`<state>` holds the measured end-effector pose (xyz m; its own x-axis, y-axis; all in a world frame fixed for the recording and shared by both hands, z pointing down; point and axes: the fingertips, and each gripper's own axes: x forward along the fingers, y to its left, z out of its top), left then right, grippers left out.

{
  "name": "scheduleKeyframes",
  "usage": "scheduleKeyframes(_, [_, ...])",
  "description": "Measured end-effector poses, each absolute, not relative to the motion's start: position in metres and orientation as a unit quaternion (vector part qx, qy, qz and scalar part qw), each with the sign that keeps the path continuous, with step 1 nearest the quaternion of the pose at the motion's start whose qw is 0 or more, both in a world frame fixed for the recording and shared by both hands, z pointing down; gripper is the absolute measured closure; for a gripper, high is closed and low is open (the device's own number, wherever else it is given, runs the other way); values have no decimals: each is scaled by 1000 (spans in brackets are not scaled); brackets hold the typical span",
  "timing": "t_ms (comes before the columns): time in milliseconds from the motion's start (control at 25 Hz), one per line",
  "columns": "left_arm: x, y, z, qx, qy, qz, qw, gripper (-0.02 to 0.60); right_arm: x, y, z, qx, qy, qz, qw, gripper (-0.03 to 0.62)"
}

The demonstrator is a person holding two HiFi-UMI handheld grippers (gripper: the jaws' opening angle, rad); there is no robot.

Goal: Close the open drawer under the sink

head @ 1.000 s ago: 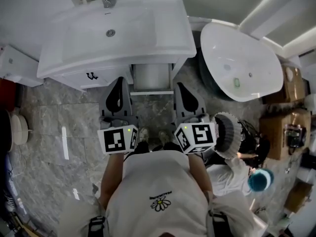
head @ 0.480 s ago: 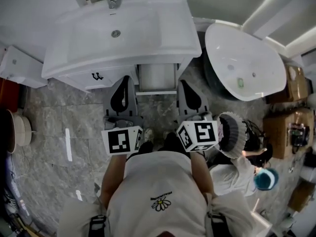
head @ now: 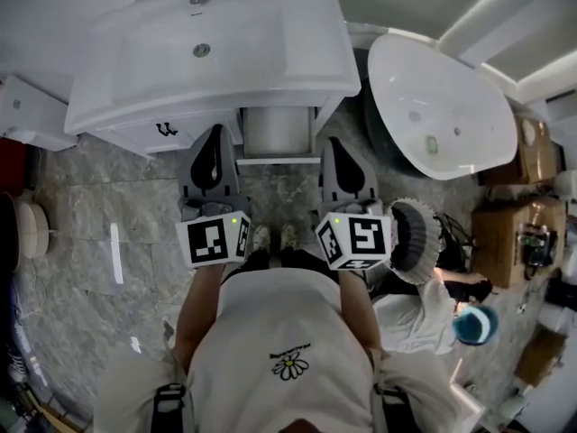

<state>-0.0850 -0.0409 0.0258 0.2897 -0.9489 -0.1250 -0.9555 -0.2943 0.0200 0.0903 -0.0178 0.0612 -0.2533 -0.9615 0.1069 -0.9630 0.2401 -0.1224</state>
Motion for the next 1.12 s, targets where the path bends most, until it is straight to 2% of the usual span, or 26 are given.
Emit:
scheduleKeyframes(680, [-74, -53, 29, -797, 600, 52, 51, 569, 91, -35, 68, 599, -799, 54, 14, 565])
scheduleKeyframes(1120, [-93, -100, 131, -794, 606, 36, 34, 569, 57, -77, 149, 588, -806, 44, 47, 565])
